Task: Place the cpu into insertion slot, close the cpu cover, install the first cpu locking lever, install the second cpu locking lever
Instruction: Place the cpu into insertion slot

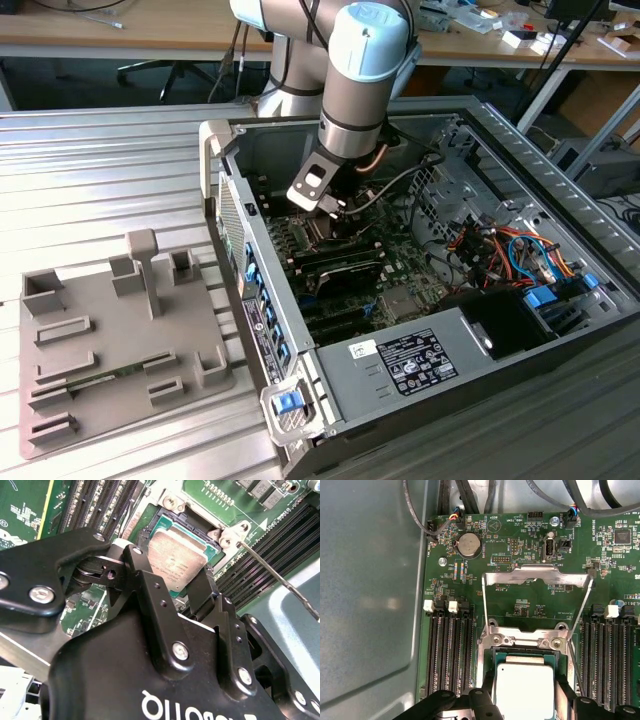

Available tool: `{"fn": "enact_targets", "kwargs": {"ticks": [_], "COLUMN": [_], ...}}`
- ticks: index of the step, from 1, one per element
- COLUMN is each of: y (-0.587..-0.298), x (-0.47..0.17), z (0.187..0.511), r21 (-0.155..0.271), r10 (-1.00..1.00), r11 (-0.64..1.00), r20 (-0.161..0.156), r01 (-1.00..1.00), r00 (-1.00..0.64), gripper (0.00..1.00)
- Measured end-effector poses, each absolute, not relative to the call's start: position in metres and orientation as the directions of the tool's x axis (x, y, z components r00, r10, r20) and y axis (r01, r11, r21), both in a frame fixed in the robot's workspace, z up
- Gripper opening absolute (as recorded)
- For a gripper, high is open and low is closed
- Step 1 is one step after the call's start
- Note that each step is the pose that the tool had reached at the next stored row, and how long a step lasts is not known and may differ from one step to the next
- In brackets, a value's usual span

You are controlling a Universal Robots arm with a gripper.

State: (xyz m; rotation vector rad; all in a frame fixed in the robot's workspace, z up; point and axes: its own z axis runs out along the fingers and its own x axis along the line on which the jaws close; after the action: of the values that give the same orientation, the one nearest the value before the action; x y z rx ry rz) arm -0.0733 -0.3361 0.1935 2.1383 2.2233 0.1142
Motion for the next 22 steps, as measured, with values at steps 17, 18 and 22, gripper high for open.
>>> {"fn": "enact_targets", "kwargs": {"ticks": [17,18,22], "y": [-0.3361,-0.3361,-0.336], "x": [-0.0733,-0.0733,-0.0733], "z": [0.1955,0.1962,0.2006], "r21": [0.091,0.091,0.091], "r10": [0.999,0.999,0.999], "r11": [0.038,0.038,0.038], "r20": [0.012,0.012,0.012], "r01": [0.995,0.995,0.995], "r00": [-0.039,-0.039,-0.039], "gripper": [0.61,0.61,0.61]}}
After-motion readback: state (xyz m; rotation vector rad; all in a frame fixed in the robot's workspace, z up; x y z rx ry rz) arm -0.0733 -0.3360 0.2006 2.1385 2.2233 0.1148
